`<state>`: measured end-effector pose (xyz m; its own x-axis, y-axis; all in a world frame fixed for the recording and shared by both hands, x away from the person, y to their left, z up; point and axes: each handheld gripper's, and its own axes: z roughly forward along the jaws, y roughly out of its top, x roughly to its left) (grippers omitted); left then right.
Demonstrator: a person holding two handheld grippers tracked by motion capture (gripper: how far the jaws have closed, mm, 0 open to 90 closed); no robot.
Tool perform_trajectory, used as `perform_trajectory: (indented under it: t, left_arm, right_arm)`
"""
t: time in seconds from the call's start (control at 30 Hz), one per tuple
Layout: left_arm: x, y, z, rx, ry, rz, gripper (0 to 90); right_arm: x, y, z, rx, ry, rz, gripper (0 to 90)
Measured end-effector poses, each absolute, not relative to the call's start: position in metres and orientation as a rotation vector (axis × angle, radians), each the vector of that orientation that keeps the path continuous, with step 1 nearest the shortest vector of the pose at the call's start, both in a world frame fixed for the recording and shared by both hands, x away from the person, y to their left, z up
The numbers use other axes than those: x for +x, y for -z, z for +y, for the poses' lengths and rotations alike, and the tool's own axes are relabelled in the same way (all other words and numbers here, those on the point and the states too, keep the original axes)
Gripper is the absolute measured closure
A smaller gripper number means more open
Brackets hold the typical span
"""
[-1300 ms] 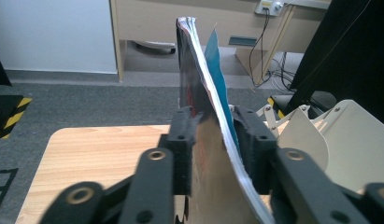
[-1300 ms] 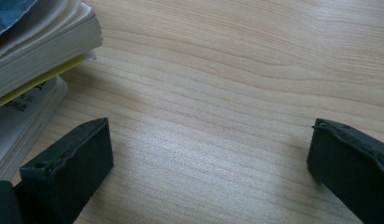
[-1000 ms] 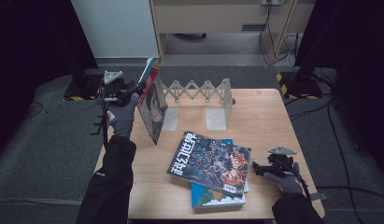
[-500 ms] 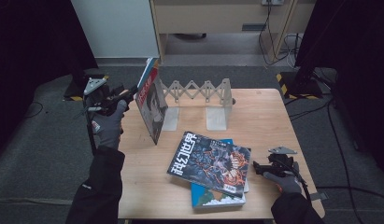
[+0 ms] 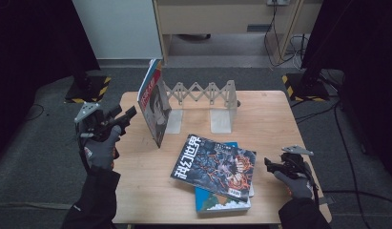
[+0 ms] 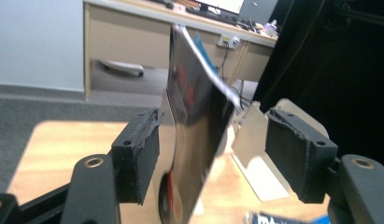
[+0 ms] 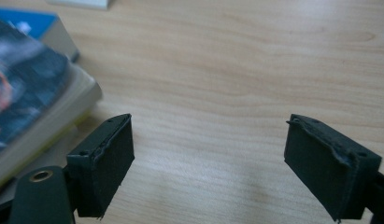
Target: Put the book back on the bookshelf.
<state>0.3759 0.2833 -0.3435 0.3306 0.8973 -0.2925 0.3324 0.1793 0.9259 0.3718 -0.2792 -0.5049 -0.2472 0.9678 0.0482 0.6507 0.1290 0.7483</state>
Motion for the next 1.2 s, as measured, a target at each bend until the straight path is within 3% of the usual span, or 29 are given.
perform_trajectory:
  t: [0.63, 1.2]
  left_arm:
    - [0.353, 0.433, 0.268, 1.549, -0.44, 1.284, 32.4]
    - [0.356, 0.474, 0.224, 1.699, -0.272, 1.253, 31.8]
  right_arm:
    - [0.356, 0.476, -0.275, 1.519, -1.079, 1.924, 20.1]
    - [0.349, 0.467, -0.244, 1.464, -1.147, 2.004, 22.3]
